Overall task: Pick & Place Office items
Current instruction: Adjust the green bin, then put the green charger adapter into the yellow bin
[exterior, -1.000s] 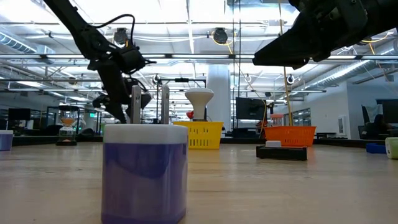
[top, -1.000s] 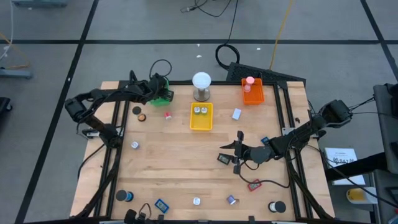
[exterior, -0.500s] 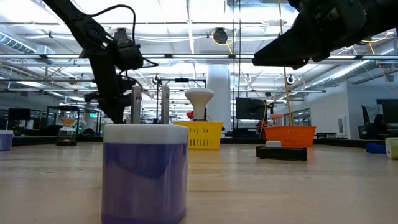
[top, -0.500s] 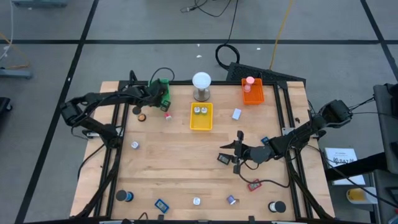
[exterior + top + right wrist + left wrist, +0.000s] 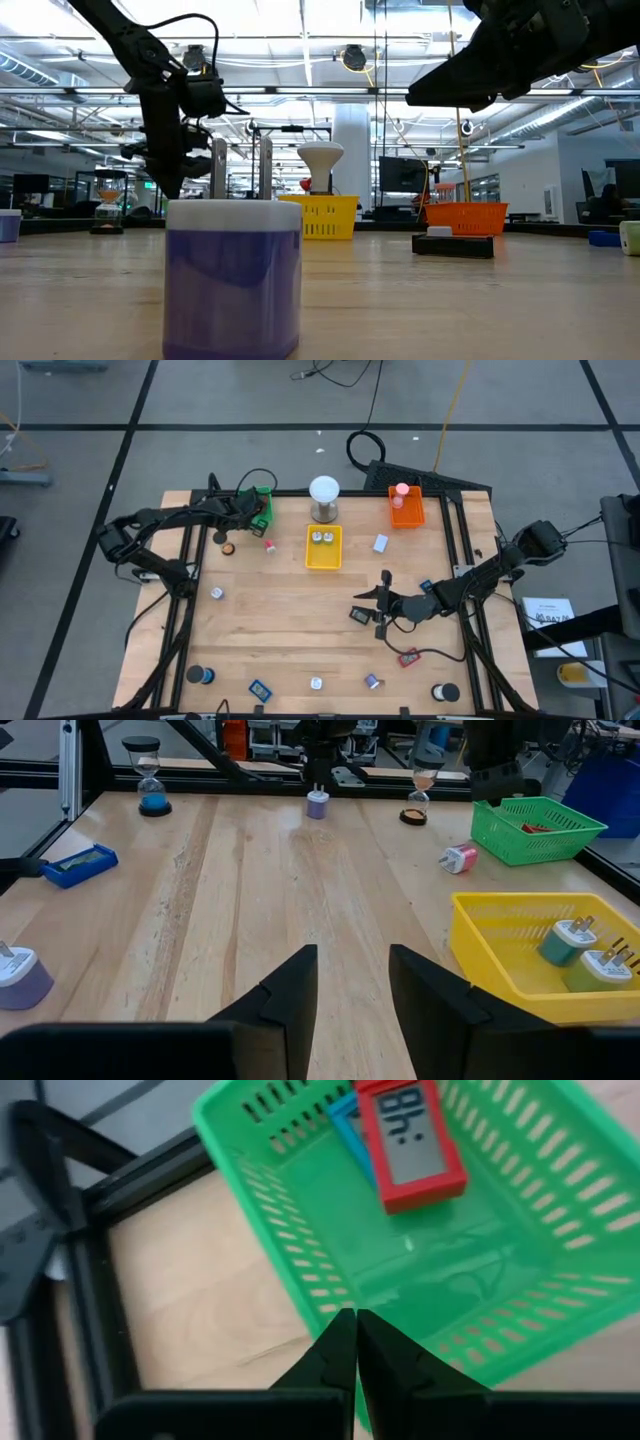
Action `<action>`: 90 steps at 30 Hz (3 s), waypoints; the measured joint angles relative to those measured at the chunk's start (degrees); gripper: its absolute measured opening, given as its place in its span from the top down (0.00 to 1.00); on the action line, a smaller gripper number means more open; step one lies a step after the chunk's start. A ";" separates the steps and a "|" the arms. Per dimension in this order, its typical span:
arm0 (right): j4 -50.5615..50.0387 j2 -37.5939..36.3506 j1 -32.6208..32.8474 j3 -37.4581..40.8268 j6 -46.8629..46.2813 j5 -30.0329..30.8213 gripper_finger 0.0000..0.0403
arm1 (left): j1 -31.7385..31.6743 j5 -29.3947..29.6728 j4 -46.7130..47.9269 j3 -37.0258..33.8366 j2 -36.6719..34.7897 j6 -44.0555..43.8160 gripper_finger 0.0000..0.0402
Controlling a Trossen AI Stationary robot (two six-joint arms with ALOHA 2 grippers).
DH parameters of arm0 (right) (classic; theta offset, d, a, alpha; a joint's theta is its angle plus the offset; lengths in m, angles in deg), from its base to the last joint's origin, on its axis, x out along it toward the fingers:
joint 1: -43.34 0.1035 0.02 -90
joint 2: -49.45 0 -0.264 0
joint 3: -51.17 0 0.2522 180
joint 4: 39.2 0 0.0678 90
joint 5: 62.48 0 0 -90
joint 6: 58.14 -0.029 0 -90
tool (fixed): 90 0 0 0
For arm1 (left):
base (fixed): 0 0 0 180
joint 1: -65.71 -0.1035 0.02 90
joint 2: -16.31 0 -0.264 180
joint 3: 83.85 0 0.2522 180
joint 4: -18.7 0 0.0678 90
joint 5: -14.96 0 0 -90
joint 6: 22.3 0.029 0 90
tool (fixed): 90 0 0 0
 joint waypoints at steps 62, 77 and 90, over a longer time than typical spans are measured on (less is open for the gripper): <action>-74.19 -3.65 11.78 -17.68 -50.87 0.53 0.95 | 54.53 -2.31 -72.02 -31.15 -11.54 13.52 0.97; -86.14 -3.65 20.76 -17.66 -71.56 -9.87 0.68 | 54.91 -2.55 -72.12 -31.15 -11.54 10.78 0.97; -87.79 -3.63 24.92 -10.45 -85.44 -11.91 0.46 | 55.54 -2.26 -71.81 -31.12 -11.20 10.95 0.97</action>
